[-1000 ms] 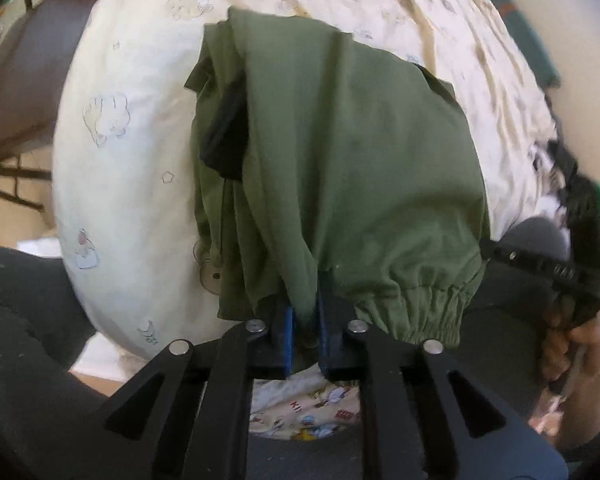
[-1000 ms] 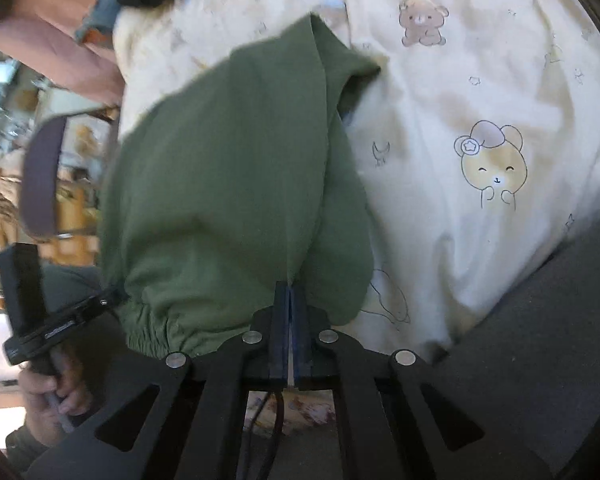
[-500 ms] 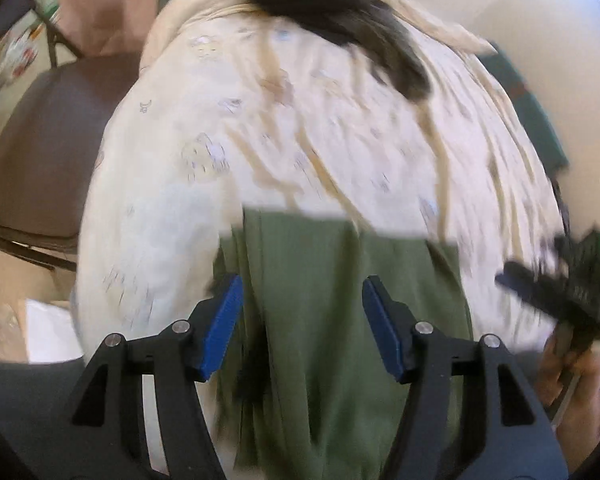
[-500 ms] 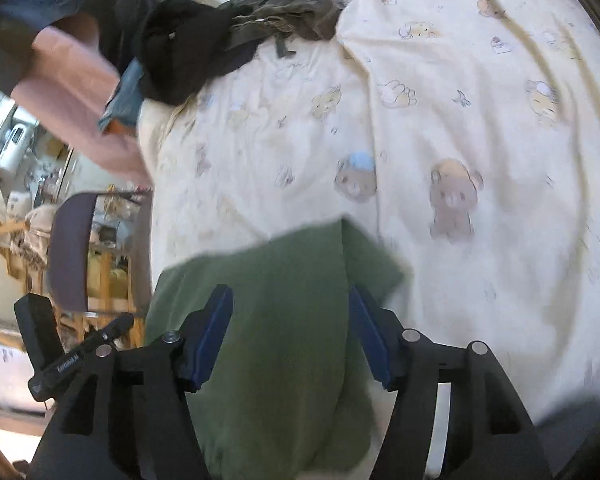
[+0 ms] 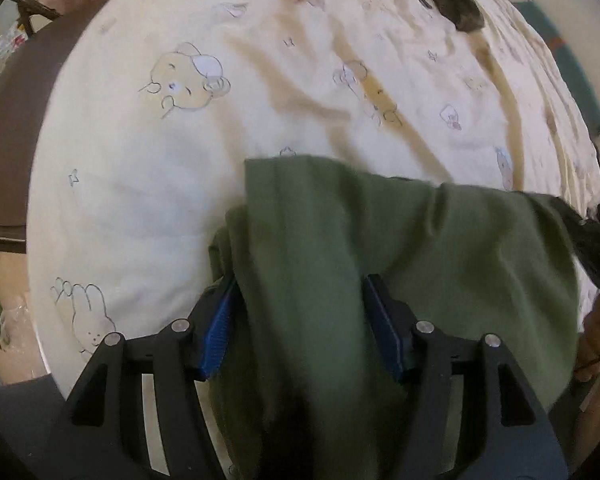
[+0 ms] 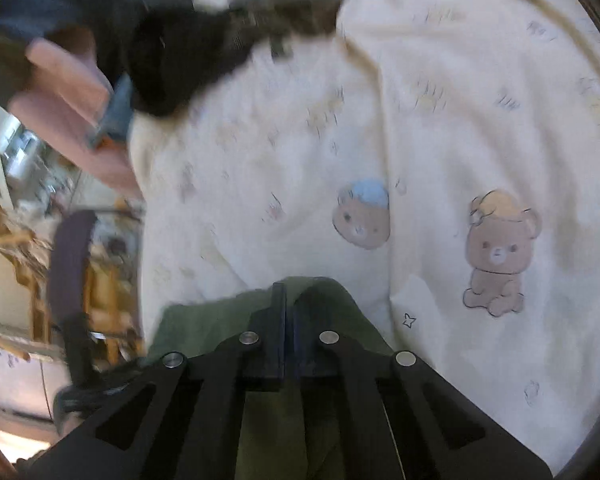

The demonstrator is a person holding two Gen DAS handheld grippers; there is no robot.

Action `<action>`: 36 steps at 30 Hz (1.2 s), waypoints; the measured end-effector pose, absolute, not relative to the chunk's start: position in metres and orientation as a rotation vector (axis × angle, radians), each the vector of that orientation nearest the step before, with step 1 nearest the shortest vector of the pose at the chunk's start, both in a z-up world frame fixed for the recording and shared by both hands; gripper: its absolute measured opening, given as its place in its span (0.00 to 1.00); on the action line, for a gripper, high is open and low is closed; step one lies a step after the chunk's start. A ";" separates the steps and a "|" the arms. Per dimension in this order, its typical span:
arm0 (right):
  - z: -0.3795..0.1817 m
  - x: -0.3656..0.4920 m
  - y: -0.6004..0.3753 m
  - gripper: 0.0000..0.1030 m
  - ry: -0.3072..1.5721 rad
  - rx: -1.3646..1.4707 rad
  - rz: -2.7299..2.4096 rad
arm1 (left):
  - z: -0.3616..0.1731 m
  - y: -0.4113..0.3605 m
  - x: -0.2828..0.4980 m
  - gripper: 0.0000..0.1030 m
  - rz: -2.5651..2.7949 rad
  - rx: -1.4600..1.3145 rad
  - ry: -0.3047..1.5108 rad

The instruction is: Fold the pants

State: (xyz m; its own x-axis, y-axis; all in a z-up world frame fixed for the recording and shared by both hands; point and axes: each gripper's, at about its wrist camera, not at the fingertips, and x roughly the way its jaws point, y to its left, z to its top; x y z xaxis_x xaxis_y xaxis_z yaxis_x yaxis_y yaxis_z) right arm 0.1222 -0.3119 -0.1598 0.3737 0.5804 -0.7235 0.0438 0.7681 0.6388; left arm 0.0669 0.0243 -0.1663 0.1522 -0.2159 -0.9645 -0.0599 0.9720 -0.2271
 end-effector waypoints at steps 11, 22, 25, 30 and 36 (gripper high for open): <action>-0.153 0.116 -0.345 0.04 1.198 0.697 0.289 | -0.157 0.021 0.063 0.60 -0.057 -0.189 1.382; -0.156 0.082 -0.271 0.04 1.349 0.226 0.262 | -0.155 0.043 0.054 0.76 -0.023 -0.243 1.396; -0.128 0.059 -0.316 0.04 1.274 0.405 0.221 | -0.121 0.049 0.039 0.73 -0.010 -0.236 1.318; -0.095 0.015 -0.269 0.04 1.294 0.440 0.531 | -0.054 0.023 -0.003 0.75 -0.176 -0.212 1.132; -0.120 -0.009 -0.198 0.04 1.373 0.298 0.558 | -0.096 -0.011 -0.017 0.75 -0.159 -0.179 1.350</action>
State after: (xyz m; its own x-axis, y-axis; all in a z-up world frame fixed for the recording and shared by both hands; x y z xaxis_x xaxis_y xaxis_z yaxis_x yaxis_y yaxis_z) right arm -0.0091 -0.1982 -0.1199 0.0953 0.5371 -0.8381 -0.2000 0.8351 0.5124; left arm -0.0174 -0.0110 -0.0958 0.2121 -0.2167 -0.9529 0.0110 0.9756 -0.2194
